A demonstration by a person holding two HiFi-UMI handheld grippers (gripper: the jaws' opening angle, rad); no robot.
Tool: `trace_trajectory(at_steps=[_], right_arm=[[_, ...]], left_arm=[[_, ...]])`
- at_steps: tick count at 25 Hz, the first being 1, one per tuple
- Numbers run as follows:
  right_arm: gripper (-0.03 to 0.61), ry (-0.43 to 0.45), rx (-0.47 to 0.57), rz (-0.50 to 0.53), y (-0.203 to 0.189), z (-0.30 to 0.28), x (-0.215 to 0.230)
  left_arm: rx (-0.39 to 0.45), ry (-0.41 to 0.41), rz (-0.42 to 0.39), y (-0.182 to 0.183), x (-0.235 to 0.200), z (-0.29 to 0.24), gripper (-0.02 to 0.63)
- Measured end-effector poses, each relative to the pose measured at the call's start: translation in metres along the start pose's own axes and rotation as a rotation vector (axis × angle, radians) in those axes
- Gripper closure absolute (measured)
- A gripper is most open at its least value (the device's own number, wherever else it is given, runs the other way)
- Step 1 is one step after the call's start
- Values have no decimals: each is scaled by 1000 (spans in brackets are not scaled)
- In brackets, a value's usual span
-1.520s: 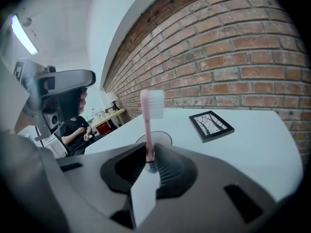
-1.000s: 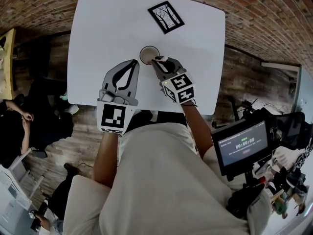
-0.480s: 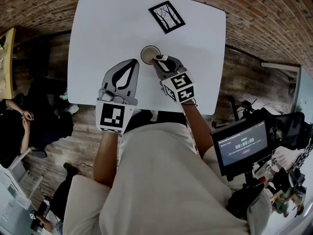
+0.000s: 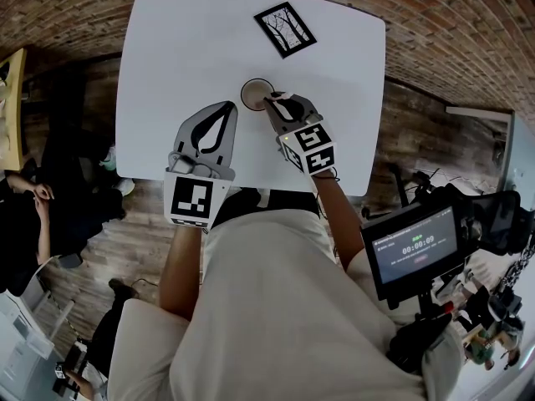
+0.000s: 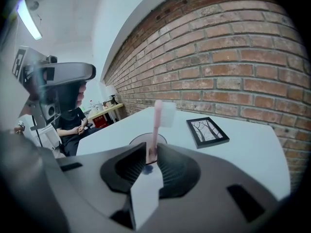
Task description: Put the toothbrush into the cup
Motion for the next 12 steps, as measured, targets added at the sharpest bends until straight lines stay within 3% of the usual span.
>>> trace_trajectory(at_steps=[12], right_arm=[[522,-18,-6,-10,-3,2,7]], left_arm=[[-3,4,-1,-1,-1,0,607]])
Point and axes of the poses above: the fingertips, and each gripper's own axes: z backward along the fingers, x to its right, y out of its top, the point moved 6 cm from there along z, backward along the fingers, and after that the axes turned 8 degrees about -y, right-handed, at the moved point
